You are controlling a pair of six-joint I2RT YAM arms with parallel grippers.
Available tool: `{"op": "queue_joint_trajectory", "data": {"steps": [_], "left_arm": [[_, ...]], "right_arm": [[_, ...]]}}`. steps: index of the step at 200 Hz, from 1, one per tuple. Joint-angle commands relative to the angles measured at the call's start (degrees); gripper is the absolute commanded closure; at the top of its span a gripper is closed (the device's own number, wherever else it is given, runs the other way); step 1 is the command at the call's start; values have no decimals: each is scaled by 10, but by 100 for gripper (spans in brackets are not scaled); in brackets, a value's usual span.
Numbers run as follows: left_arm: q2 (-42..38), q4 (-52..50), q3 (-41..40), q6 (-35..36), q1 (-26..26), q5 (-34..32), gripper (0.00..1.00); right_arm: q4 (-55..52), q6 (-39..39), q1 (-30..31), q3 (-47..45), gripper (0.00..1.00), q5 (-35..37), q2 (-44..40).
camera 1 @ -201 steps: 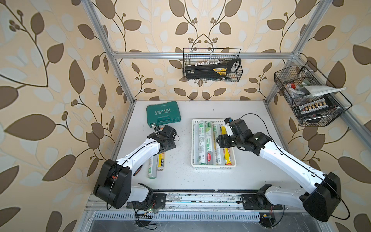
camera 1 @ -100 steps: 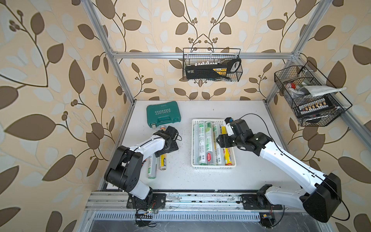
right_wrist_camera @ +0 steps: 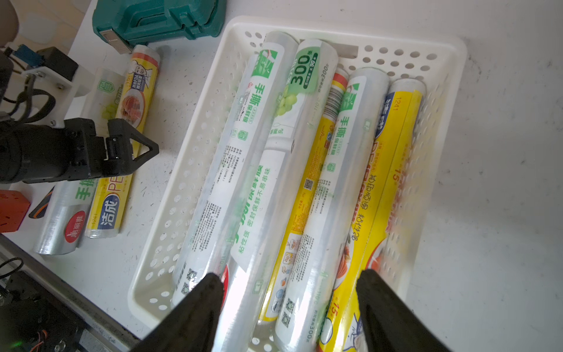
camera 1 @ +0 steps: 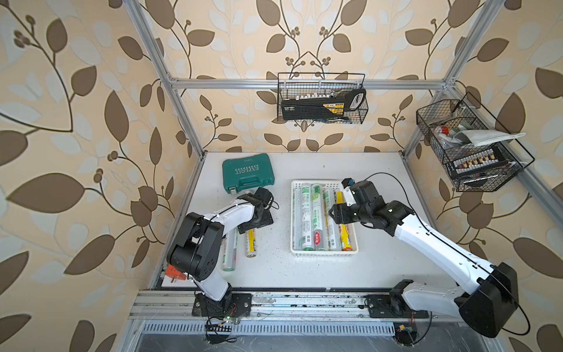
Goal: Put the plastic wrap into the basket
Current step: Pick up the plastic wrap from the center of the board.
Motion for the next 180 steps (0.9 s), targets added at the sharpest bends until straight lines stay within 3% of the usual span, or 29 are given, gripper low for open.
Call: {"op": "queue_joint_trajectory", "data": {"steps": [1,76,110,180], "left_arm": [[7,-11,23,16,7,-14,1],[39,0,43,21,19,-10,2],[59,-15,62,29,20,-16,20],[66,7,54,34,19,24,47]], "right_arm": [[1,-8,-3,-9,28,-8,-4],[1,-12,-16,-16,28,-17,-6],[2,-12,-22,-17,28,-22,-4],[1,-12,-26,-17,28,-27,-1]]}}
